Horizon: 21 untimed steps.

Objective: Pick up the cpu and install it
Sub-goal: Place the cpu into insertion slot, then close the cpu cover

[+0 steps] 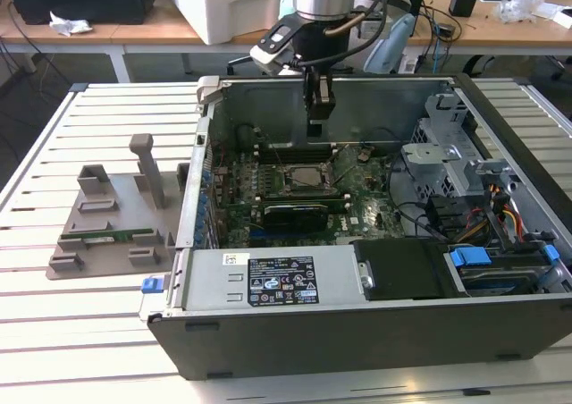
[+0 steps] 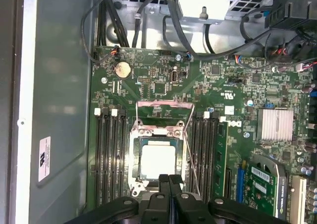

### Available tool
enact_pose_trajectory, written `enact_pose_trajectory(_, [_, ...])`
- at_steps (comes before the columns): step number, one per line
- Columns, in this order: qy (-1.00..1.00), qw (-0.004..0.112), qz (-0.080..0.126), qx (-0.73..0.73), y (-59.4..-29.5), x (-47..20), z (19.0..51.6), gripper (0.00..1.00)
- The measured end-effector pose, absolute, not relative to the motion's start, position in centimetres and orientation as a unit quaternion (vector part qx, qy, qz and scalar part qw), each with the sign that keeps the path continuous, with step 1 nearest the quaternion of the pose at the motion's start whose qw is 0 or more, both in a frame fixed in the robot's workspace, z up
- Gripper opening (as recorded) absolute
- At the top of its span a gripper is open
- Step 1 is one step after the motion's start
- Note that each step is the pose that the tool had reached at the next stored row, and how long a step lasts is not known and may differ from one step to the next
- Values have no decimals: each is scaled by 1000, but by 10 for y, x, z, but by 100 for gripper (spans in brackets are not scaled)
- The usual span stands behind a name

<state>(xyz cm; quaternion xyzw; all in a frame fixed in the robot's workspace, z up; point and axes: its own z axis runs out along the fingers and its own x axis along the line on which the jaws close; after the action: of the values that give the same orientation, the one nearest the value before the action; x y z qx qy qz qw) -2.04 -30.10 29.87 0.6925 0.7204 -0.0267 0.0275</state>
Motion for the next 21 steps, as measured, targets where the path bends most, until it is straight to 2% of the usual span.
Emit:
enact_pose_trajectory(8, [721, 28, -27, 692, -301, -19, 299, 11])
enact_pose_trajectory(14, [723, 23, -31, 690, -298, 20, 294, 11])
enact_pose_trajectory(21, [725, 21, -34, 687, -291, 67, 271, 11])
